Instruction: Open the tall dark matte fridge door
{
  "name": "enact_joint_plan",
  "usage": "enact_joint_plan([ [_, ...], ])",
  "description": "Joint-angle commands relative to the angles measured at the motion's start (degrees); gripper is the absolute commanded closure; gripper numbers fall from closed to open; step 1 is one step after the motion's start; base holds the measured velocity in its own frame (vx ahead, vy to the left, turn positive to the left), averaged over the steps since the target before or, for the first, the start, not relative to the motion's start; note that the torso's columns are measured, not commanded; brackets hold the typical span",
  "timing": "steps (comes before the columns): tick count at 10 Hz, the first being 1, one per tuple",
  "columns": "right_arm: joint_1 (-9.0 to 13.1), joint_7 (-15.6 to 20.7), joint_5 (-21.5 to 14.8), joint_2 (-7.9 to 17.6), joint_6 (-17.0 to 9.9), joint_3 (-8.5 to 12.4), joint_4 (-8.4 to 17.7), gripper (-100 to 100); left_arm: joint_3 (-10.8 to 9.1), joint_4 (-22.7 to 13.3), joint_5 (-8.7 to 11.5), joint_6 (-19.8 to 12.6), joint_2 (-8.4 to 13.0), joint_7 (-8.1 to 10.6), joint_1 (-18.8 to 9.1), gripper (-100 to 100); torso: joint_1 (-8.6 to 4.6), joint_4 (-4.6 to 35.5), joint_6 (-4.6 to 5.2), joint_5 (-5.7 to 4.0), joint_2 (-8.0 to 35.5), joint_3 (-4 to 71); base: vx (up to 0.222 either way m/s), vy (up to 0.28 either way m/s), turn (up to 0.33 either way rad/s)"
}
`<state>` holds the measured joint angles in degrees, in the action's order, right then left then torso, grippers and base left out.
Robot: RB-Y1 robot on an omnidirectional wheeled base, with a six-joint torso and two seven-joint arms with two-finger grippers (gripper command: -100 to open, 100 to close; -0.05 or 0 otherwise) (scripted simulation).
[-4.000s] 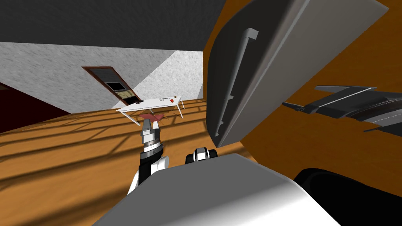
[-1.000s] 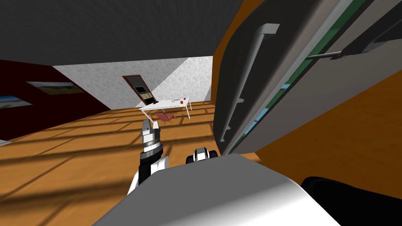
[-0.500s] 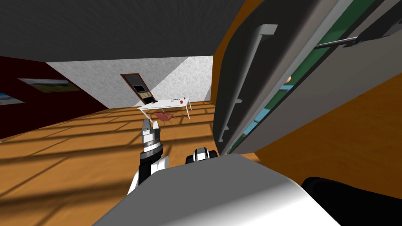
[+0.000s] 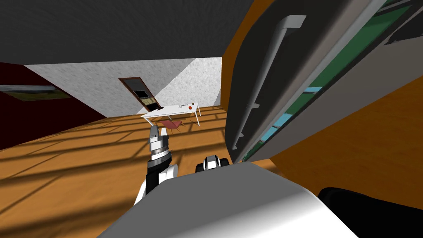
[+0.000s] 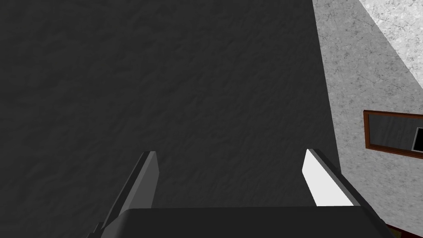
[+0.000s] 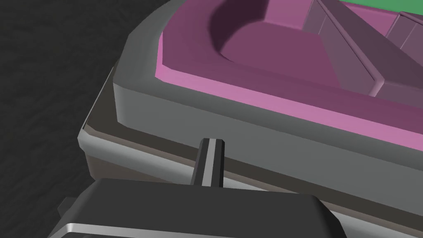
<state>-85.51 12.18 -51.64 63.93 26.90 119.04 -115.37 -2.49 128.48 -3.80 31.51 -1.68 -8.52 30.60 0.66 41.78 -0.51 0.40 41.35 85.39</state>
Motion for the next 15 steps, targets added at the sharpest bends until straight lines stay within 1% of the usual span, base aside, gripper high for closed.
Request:
enact_joint_plan([
  [1,-0.51,0.30,-0.55,-0.25,-0.40,-0.44,0.69,100,0.00,0.00,0.00,0.00,0.00,0.00,0.00,0,-0.20,0.03,0.03,-0.07,-0.01,0.03,0.080,0.234,-0.035],
  [3,-1.62,0.46,-1.51,-1.20,-0.73,-0.79,2.18,100,0.00,0.00,0.00,0.00,0.00,0.00,0.00,0,-0.59,0.07,0.14,-0.26,0.00,0.01,0.132,0.276,-0.077],
  [4,-1.62,0.46,-1.51,-1.20,-0.73,-0.79,2.18,100,0.00,0.00,0.00,0.00,0.00,0.00,0.02,0,-0.68,0.06,0.19,-0.27,-0.13,0.05,0.161,0.248,-0.076],
  [5,-2.18,0.53,-1.98,-1.68,-0.89,-0.97,2.92,100,-0.01,0.00,0.00,0.00,0.01,0.00,0.01,0,-0.77,-0.01,0.00,-0.24,-0.14,0.18,0.072,0.279,-0.056],
  [6,-2.73,0.61,-2.46,-2.15,-1.05,-1.14,3.67,100,0.00,0.00,0.00,0.00,0.00,0.00,0.00,0,-0.64,0.01,0.02,-0.24,-0.02,0.10,0.092,0.324,-0.079],
  [7,-2.73,0.61,-2.46,-2.15,-1.05,-1.14,3.67,100,0.00,0.00,0.00,0.00,0.00,0.00,0.01,0,-0.49,0.06,0.15,-0.25,0.02,-0.04,0.088,0.256,-0.056],
  [9,-3.84,0.76,-3.41,-3.10,-1.37,-1.49,5.15,100,0.00,0.00,0.00,0.00,0.00,0.00,0.01,0,-0.75,0.14,0.19,-0.32,0.13,-0.12,0.131,0.287,-0.072],
  [10,-3.84,0.76,-3.41,-3.10,-1.37,-1.49,5.15,100,0.00,0.00,0.00,0.00,0.00,0.00,0.01,0,-0.62,0.15,0.25,-0.31,0.15,-0.16,0.117,0.268,-0.065],
  [11,-4.39,0.83,-3.89,-3.57,-1.53,-1.67,5.90,100,-0.01,0.00,0.00,0.00,0.01,0.00,0.00,0,-0.73,0.18,0.15,-0.26,0.29,-0.20,0.096,0.262,-0.047],
  [12,-4.15,0.76,-3.69,-3.44,-1.36,-1.75,5.38,100,0.00,0.00,0.00,0.00,0.01,0.00,0.00,0,-0.73,0.24,0.25,-0.32,0.40,-0.31,0.038,0.133,-0.044],
  [13,-3.61,0.89,-3.52,-3.79,-1.46,-4.06,5.69,-100,-0.02,0.00,0.00,0.00,0.02,0.00,0.00,0,-1.12,0.33,0.28,-0.42,0.64,-0.47,0.004,0.045,0.001],
  [14,-3.05,0.98,-3.33,-4.04,-1.62,-5.69,5.96,-100,-0.02,0.00,0.00,0.00,0.02,0.00,-0.01,0,-1.41,0.34,0.35,-0.70,0.72,-0.61,0.007,0.044,0.032],
  [15,-2.34,1.09,-3.08,-4.35,-1.84,-7.35,6.31,-100,-0.02,-0.01,0.00,-0.01,0.03,0.00,-0.01,0,-1.37,0.35,0.41,-0.75,0.70,-0.66,0.014,0.039,0.038],
])
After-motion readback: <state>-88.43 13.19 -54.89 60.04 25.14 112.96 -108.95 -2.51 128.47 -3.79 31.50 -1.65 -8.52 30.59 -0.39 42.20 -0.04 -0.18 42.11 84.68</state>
